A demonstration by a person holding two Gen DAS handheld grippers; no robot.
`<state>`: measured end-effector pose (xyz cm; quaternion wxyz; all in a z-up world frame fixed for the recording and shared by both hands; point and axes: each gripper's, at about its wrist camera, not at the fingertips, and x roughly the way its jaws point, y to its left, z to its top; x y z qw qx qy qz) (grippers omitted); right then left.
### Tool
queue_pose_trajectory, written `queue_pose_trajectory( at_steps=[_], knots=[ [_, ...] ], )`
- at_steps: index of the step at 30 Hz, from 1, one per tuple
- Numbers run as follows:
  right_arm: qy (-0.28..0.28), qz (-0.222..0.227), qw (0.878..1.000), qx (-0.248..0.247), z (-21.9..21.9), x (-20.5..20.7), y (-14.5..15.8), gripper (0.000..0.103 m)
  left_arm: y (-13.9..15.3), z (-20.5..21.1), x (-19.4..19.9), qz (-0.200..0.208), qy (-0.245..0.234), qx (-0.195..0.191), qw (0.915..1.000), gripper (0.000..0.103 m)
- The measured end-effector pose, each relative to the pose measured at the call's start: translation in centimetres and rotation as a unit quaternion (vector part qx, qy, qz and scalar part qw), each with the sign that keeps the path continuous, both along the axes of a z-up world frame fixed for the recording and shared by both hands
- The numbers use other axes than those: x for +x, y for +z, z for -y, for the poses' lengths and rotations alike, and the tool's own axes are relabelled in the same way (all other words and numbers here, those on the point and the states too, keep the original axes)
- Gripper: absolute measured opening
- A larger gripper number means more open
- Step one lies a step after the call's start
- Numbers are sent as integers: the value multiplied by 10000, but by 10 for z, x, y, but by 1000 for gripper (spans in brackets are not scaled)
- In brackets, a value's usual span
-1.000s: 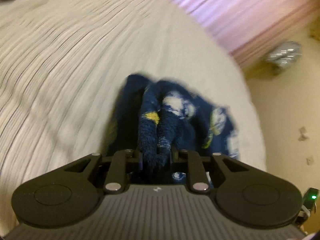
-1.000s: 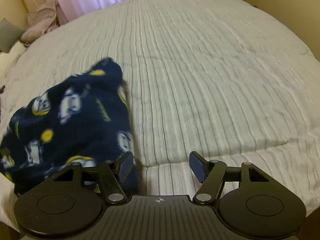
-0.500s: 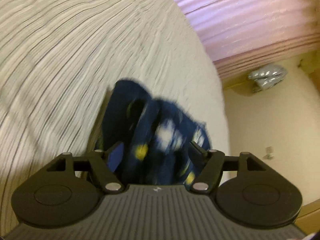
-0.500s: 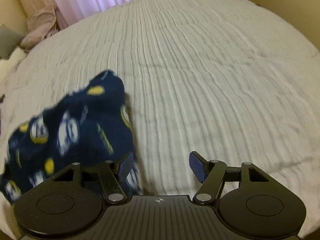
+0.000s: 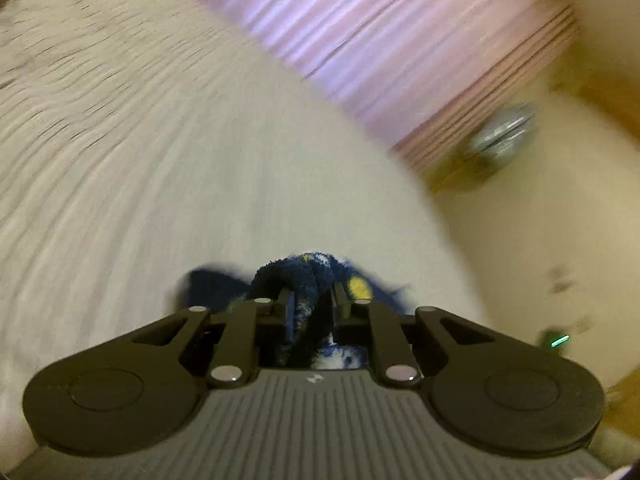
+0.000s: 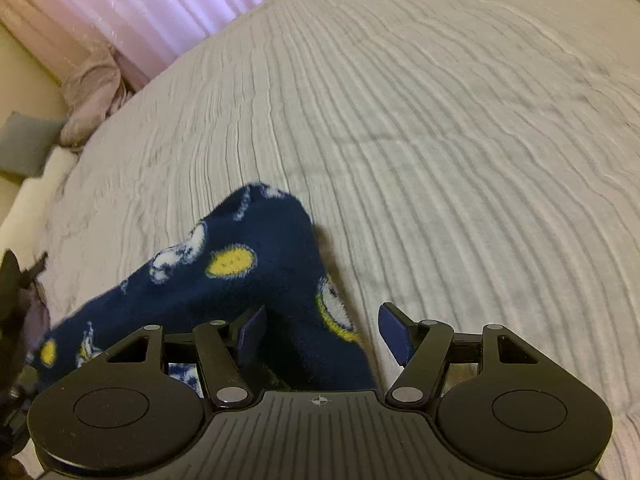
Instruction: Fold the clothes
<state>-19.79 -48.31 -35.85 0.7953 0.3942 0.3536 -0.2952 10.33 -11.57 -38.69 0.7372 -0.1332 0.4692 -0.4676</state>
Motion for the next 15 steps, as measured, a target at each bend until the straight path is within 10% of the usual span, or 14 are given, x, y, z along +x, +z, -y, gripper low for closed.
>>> queue_pose_trajectory(
  at_steps=[3, 9, 15],
  knots=[
    [110, -117, 9998, -83, -4, 14, -11, 66, -24, -1, 11, -388, 381, 254, 9982, 14],
    [285, -230, 9979, -535, -10, 25, -8, 66, -16, 11, 7, 137, 73, 469, 9988, 15],
    [175, -221, 9986, -454, -32, -20, 3, 66, -10, -18, 5, -447, 375, 465, 9972, 36]
  ],
)
